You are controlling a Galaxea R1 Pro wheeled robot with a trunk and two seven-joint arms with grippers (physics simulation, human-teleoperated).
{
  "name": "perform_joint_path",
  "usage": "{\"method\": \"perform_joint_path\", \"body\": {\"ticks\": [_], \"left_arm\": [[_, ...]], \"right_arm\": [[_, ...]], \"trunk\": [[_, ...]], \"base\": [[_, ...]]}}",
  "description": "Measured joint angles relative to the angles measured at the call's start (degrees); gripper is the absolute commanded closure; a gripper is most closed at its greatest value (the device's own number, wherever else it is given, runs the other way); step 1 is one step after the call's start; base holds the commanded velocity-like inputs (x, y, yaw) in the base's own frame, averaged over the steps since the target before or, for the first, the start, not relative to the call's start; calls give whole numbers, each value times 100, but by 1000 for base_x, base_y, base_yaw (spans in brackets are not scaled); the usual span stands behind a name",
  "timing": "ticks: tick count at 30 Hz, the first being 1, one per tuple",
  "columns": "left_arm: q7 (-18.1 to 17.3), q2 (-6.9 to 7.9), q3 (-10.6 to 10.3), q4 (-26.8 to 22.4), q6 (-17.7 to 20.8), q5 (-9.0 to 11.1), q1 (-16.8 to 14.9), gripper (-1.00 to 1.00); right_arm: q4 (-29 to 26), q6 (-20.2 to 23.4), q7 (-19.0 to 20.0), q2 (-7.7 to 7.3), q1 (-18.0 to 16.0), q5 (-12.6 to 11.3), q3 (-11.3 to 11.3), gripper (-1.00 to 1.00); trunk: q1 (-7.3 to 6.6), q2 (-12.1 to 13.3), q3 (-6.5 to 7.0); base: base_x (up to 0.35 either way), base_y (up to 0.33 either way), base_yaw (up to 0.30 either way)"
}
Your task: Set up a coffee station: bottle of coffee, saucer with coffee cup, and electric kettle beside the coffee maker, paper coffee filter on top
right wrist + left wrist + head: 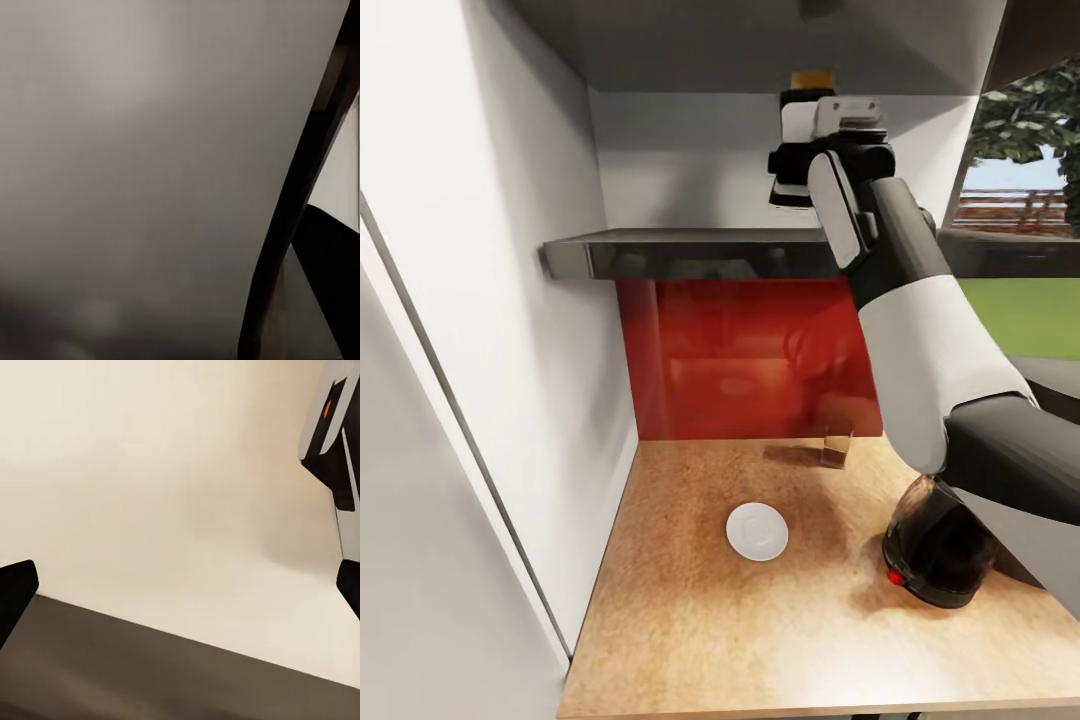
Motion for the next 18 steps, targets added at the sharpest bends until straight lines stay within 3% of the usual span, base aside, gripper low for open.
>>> {"method": "perform_joint_path", "body": {"ticks": [5, 9, 18], "left_arm": [[0, 2, 1, -4, -4, 0, 0, -100], [-1, 3, -1, -4, 1, 0, 0, -100], [-2, 4, -21, -4, 2, 0, 0, -100]], "right_arm": [[-480, 239, -8, 0, 0, -3, -4, 100], [-593, 296, -12, 0, 0, 9, 2, 100], [-584, 307, -10, 0, 0, 22, 5, 100]], "trunk": [[1, 1, 0], [3, 2, 0], [2, 1, -1]], "base": [[-32, 0, 0], [-234, -75, 0], [-211, -233, 0]]}}
